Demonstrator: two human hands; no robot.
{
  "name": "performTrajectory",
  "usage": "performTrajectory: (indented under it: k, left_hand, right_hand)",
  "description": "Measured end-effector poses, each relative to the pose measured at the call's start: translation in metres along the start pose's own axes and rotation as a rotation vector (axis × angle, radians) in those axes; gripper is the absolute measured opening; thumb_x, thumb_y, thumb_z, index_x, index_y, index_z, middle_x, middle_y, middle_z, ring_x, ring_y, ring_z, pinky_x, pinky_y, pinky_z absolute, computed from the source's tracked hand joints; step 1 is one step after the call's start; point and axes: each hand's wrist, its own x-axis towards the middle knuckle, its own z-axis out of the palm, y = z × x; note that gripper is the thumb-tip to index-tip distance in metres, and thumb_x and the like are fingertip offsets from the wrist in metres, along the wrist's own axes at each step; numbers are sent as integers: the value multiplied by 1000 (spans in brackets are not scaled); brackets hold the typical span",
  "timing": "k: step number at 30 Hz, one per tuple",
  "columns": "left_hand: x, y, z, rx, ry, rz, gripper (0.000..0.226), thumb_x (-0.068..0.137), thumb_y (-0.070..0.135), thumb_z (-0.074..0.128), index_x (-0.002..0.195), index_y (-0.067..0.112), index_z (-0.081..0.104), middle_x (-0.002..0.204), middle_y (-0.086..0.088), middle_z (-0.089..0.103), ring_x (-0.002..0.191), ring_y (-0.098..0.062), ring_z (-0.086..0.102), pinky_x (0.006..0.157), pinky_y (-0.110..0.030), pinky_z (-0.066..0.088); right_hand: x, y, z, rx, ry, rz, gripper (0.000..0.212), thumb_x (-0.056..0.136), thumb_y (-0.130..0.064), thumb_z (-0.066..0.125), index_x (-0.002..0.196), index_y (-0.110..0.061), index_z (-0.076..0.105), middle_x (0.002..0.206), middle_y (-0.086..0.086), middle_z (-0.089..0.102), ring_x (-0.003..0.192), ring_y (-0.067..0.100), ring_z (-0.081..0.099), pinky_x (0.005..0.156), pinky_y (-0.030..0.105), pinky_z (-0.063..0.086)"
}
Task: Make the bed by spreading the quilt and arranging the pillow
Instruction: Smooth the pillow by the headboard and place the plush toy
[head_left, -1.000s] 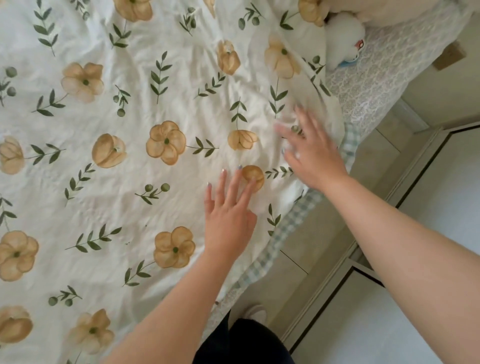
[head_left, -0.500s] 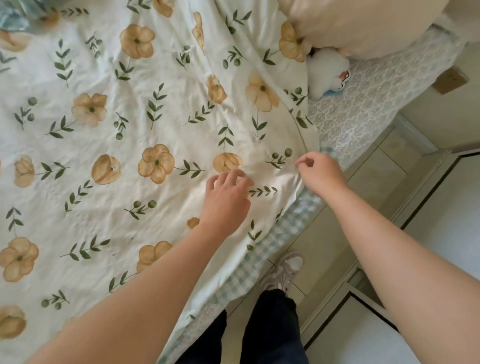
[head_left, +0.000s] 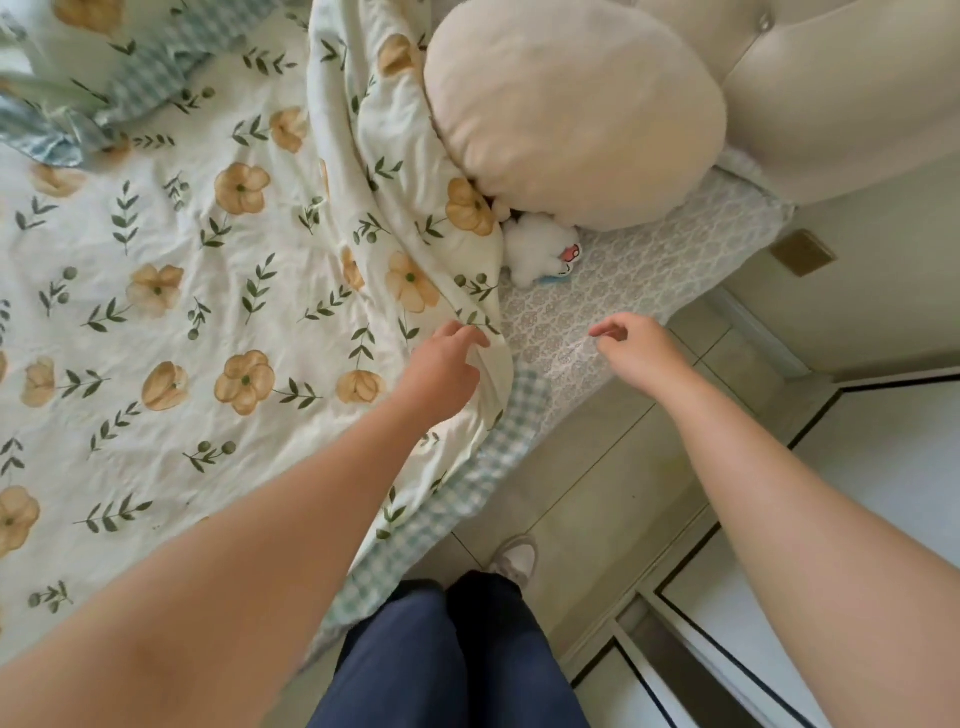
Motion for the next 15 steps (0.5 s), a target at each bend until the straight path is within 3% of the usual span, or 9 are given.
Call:
performTrajectory:
  k: [3, 5, 7, 9, 12, 15]
  left_hand:
    - [22, 17, -12, -105, 30, -105, 36, 90, 4, 51, 124, 14, 56, 126, -6, 53, 113, -24, 55, 88, -32, 46]
    - [40, 27, -17, -187, 47, -155, 34, 91, 9, 53, 124, 17, 56, 126, -4, 53, 114, -20, 54, 86, -27, 45]
    - [55, 34, -20, -279, 33, -181, 36, 90, 15, 56, 126, 20, 54, 127, -1, 53, 114, -19, 55, 86, -29, 49]
    - [71, 40, -23, -354, 8, -193, 40, 89, 21, 60, 128, 21, 52, 130, 2, 52, 115, -18, 54, 79, -30, 53]
    - [104, 46, -28, -395, 41, -195, 47, 88, 25, 64, 133, 20, 49, 133, 3, 52, 115, -14, 53, 83, -27, 49]
    - [145, 46, -30, -392, 76, -201, 54, 88, 23, 65, 138, 18, 45, 138, 0, 50, 123, -17, 49, 94, -30, 44]
  right_hand:
    - [9, -11, -20, 20, 10, -35, 26, 96, -16, 46, 116, -20, 62, 117, 1, 60, 85, 12, 55, 59, 21, 42]
    - [19, -22, -31, 39, 36, -71, 34, 96, -14, 47, 127, -22, 56, 130, 3, 55, 92, 14, 55, 67, 25, 48]
    - [29, -31, -37, 27, 93, -148, 58, 92, -12, 55, 145, -27, 35, 151, 5, 34, 113, 19, 51, 86, 28, 47]
    - [44, -44, -47, -68, 218, -268, 90, 84, -12, 68, 152, -32, 14, 160, 5, 10, 139, 24, 30, 101, 28, 35]
    - [83, -72, -69, -268, 397, -391, 109, 73, -25, 80, 151, -42, 7, 161, 6, 0, 146, 31, 10, 109, 53, 32]
    - [133, -104, -88, -314, 413, -297, 120, 64, -45, 84, 149, -49, 0, 162, 0, -11, 148, 33, -2, 107, 67, 22]
